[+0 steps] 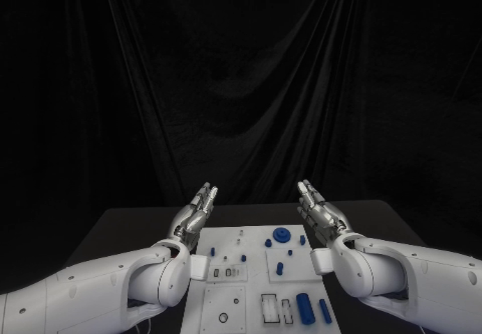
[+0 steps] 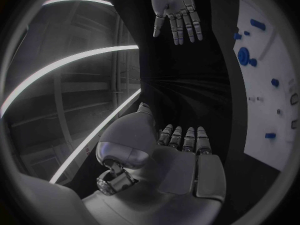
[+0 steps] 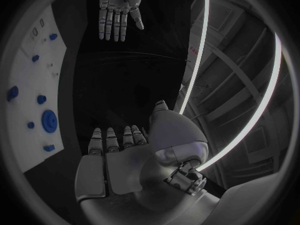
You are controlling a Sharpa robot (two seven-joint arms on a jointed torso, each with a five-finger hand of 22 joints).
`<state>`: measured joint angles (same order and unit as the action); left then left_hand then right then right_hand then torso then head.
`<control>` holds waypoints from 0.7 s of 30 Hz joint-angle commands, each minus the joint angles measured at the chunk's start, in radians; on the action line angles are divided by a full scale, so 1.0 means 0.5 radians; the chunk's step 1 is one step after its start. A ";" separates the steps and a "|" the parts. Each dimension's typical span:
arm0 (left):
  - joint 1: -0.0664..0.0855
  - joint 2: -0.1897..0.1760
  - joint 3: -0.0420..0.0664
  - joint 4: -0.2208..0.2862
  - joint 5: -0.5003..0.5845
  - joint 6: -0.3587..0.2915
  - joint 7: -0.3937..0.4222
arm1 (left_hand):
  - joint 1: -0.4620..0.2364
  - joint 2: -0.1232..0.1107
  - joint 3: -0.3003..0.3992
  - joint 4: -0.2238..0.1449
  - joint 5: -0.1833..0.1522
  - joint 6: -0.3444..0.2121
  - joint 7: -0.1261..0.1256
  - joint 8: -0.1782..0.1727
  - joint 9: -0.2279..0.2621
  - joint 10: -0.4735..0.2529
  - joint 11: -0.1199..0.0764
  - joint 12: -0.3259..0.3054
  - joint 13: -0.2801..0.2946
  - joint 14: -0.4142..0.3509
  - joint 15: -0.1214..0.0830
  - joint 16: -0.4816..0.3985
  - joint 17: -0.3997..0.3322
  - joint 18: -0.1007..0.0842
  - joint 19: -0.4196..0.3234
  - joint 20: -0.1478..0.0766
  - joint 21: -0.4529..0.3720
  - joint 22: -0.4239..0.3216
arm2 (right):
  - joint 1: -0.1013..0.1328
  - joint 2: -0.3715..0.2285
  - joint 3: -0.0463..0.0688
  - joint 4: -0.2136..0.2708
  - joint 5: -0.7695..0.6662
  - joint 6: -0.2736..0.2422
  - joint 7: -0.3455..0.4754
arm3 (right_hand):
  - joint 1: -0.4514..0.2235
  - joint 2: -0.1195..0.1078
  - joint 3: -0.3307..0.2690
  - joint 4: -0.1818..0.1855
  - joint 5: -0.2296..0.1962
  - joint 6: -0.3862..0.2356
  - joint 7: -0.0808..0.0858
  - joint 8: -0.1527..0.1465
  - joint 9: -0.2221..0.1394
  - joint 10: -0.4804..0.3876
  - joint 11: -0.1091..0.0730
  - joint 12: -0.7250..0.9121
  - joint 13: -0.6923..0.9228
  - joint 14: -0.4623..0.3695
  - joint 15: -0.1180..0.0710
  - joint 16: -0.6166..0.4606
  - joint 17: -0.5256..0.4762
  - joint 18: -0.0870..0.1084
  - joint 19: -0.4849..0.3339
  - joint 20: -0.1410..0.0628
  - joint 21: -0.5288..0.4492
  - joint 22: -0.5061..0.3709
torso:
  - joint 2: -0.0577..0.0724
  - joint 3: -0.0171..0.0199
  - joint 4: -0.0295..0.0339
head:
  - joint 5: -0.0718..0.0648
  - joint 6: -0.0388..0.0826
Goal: Assemble the parts on the task board
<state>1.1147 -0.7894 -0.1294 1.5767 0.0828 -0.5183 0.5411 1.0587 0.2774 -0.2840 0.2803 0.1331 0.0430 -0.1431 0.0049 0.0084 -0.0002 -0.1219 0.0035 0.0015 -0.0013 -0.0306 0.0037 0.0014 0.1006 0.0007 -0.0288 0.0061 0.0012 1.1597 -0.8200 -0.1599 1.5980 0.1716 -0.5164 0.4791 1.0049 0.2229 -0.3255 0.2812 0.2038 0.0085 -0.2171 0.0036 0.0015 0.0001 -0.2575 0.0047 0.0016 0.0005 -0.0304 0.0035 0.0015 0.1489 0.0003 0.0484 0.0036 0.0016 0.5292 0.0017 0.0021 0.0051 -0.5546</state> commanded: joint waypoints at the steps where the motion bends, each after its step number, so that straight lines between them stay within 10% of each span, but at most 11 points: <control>1: 0.041 -0.003 -0.047 0.013 0.191 0.501 0.167 | 0.124 0.019 -0.022 0.023 0.012 0.049 0.032 0.016 0.009 0.000 0.035 -0.007 -0.003 0.003 0.081 -0.007 -0.003 0.026 -0.001 0.163 -0.012 -0.002 | 0.054 -0.021 -0.055 0.022 0.321 0.491 -0.146 | 0.122 0.003 -0.025 0.018 0.025 0.031 0.087 0.005 0.009 0.000 0.086 -0.009 -0.003 -0.001 -0.138 -0.007 -0.003 0.050 -0.001 0.071 -0.007 -0.003 | 0.000 0.0002 0.000 | -0.001 0.000; 2: 0.051 -0.004 -0.064 0.015 0.210 0.557 0.180 | 0.127 0.021 -0.020 0.023 0.009 0.059 0.031 0.017 0.010 0.000 0.043 -0.007 -0.003 0.003 0.096 -0.007 -0.003 0.029 -0.001 0.184 -0.012 -0.002 | 0.067 -0.027 -0.074 0.026 0.355 0.542 -0.158 | 0.154 0.001 -0.012 0.017 0.037 0.103 0.217 0.027 0.025 0.000 0.219 -0.009 -0.003 -0.001 -0.020 -0.007 -0.003 0.052 -0.001 0.139 -0.007 -0.003 | 0.000 0.0002 0.000 | -0.001 0.000; 7: 0.085 -0.007 -0.122 0.021 0.278 0.748 0.225 | 0.175 0.023 -0.004 0.023 0.034 0.115 0.072 0.025 0.018 0.001 0.142 -0.007 -0.003 0.003 0.132 -0.007 -0.003 0.077 -0.001 0.269 -0.012 -0.002 | 0.114 -0.044 -0.138 0.040 0.467 0.710 -0.199 | 0.227 -0.007 0.007 0.017 0.047 0.156 0.335 0.051 0.034 0.004 0.354 0.002 0.003 -0.001 0.045 -0.007 -0.003 0.059 0.000 0.217 -0.007 -0.003 | 0.000 0.0002 0.000 | -0.001 0.000; 14: 0.108 -0.010 -0.162 0.025 0.324 0.880 0.256 | 0.187 0.029 0.019 0.025 0.047 0.204 0.191 0.038 0.029 0.022 0.226 0.000 0.004 0.003 0.171 -0.007 -0.003 0.088 -0.001 0.314 -0.012 -0.002 | 0.140 -0.054 -0.174 0.047 0.530 0.805 -0.222 | 0.234 0.005 -0.002 0.020 0.040 0.194 0.372 0.073 0.041 0.015 0.406 0.045 0.016 -0.001 0.145 -0.007 -0.003 0.062 0.039 0.289 0.024 0.020 | 0.000 0.0002 0.000 | -0.001 0.000; 15: 0.107 -0.081 -0.163 -0.106 -0.132 1.156 0.396 | 0.186 0.030 0.024 0.026 0.049 0.218 0.205 0.041 0.031 0.029 0.239 0.002 0.006 0.003 0.175 -0.007 -0.003 0.089 0.000 0.319 -0.011 -0.001 | 0.140 -0.164 -0.174 0.024 0.208 1.109 -0.140 | 0.234 0.005 -0.002 0.020 0.040 0.194 0.372 0.073 0.041 0.015 0.407 0.045 0.016 -0.001 0.146 -0.007 -0.003 0.062 0.039 0.289 0.024 0.020 | 0.044 -0.0174 0.020 | -0.025 -0.148; 21: 0.107 -0.126 -0.163 -0.087 -0.143 1.133 0.418 | 0.239 0.025 0.067 0.023 0.142 0.471 0.318 0.117 0.065 0.304 0.394 0.139 0.067 0.147 0.269 0.075 0.047 0.101 0.134 0.427 0.085 0.057 | 0.141 -0.200 -0.174 0.022 0.203 1.171 -0.167 | 0.272 0.006 -0.016 0.017 0.049 0.375 0.465 0.180 0.075 0.086 0.582 0.251 0.056 0.050 0.270 0.038 0.023 0.066 0.154 0.379 0.092 0.054 | 0.062 -0.0284 0.048 | -0.026 -0.192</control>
<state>1.1671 -0.8605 -0.2116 1.5228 0.0861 -0.0309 0.6537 1.1478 0.2933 -0.2700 0.2929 0.1709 0.1751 -0.0364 0.0328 0.0270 0.0484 0.0058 0.0184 0.0113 0.0153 0.0580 0.0042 0.0023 0.1321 0.0192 0.1298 0.0102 0.0060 1.2289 -0.9224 -0.2478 1.6018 0.3257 -0.0374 0.4021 1.1152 0.2279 -0.3283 0.2841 0.2200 0.1207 -0.0329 0.0490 0.0245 0.0151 -0.0453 0.0487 0.0135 0.0052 0.0479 0.0035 0.0021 0.1645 0.0366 0.1920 0.0207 0.0150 0.5514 -0.0070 0.0150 -0.0053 -0.6394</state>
